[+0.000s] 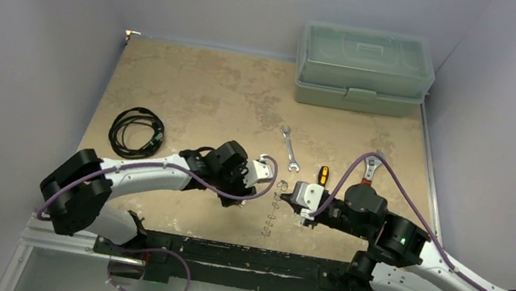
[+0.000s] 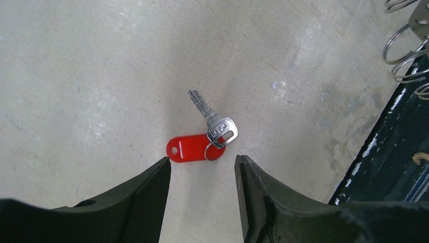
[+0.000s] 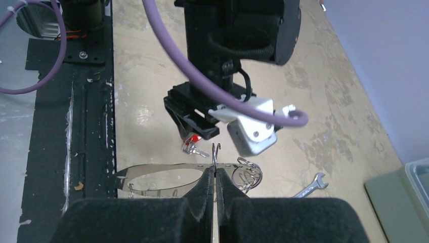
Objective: Put the keys on the keyring
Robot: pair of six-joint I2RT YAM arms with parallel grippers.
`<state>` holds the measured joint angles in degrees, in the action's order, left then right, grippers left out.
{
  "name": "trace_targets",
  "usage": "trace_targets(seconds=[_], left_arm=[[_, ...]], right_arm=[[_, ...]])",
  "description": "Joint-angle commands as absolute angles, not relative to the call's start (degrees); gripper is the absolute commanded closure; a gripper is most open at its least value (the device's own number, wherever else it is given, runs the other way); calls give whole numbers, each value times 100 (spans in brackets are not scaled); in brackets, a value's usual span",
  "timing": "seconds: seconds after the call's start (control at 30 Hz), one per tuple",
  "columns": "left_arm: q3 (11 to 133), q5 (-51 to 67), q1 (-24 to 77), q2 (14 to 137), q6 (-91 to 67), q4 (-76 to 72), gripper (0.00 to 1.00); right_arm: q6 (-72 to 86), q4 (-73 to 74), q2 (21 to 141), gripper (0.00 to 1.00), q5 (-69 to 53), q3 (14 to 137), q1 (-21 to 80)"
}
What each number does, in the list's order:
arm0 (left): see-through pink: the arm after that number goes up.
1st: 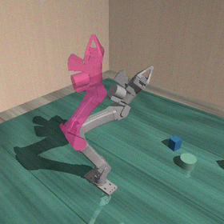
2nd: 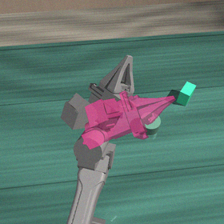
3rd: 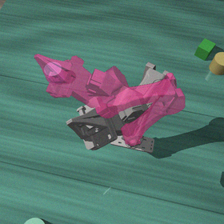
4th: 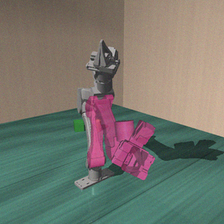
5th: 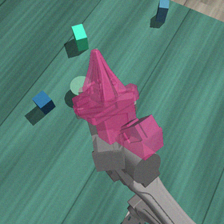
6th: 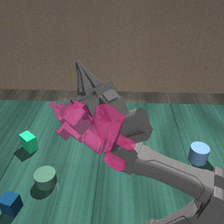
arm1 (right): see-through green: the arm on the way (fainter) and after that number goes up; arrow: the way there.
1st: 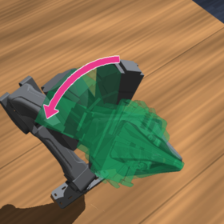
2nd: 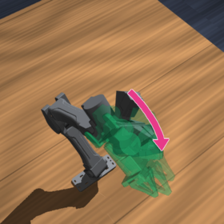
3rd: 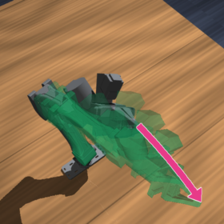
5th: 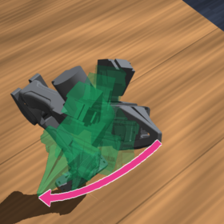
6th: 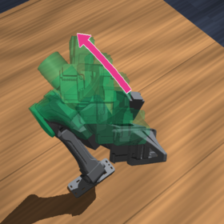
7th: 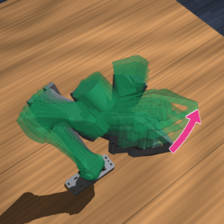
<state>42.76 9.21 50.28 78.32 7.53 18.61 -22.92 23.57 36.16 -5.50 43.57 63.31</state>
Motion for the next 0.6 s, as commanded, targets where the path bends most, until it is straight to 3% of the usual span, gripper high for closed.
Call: trace_targets(seconds=[0.0,0.57], left_arm=[[4526,1475,5045,8269,1801,1869,50],[4443,1503,5036,8631,2364,1946,60]], right_arm=[[-2186,1982,3492,100,-598,4321,6329],[-2150,1953,3322,100,-604,4254,6336]])
